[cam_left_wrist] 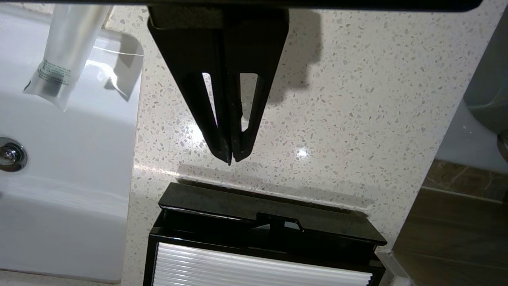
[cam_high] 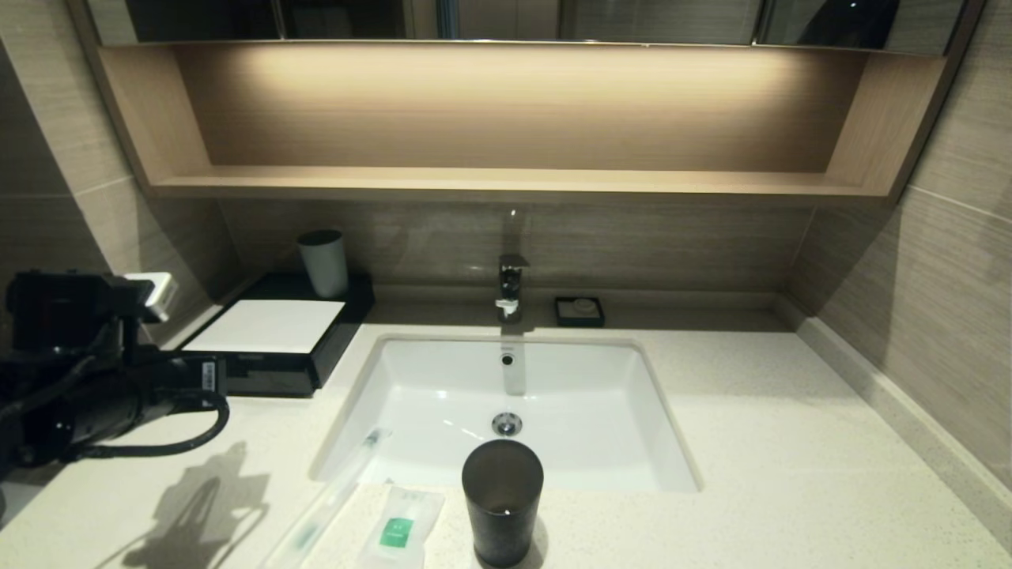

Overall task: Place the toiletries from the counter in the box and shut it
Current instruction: Open the drawer

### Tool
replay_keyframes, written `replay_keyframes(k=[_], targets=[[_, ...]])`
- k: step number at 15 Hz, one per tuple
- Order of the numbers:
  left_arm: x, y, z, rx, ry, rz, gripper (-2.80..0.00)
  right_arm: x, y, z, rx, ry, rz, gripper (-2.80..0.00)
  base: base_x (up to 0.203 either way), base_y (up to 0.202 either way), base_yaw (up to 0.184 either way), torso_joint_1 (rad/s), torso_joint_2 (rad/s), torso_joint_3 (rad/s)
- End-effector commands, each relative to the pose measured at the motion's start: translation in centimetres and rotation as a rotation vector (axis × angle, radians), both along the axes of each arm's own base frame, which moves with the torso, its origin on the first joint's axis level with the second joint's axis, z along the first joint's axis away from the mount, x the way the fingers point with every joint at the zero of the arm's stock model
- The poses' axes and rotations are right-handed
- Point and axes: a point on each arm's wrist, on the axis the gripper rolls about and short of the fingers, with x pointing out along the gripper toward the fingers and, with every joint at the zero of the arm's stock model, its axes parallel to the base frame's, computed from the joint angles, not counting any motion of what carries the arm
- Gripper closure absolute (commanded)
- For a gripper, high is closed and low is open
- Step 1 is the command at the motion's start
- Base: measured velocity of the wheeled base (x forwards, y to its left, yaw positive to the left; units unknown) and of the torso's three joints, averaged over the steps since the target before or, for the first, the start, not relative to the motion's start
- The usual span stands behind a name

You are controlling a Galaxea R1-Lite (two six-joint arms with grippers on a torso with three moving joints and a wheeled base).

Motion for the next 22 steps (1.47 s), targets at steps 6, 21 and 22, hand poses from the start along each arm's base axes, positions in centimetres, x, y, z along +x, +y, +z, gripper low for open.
replay_keyframes(k=[6,21,22], targets=[[2.5,1.5,-0.9,0.016,-0.02,0.101,0.0,0.0,0.0,0.0,0.0,0.001,0.0,0.0,0.0,0.0,0.0,0.0,0.0,0.0],[4.3,2.4,-2.6,0.018,0.034,0.146,0.0,0.0,0.0,0.0,0.0,0.0,0.0,0.0,0.0,0.0,0.0,0.0,0.0,0.0],[4.5,2.4,-3.0,0.017,0.045,0.145,0.0,0.0,0.0,0.0,0.0,0.001,0.0,0.0,0.0,0.0,0.0,0.0,0.0,0.0]])
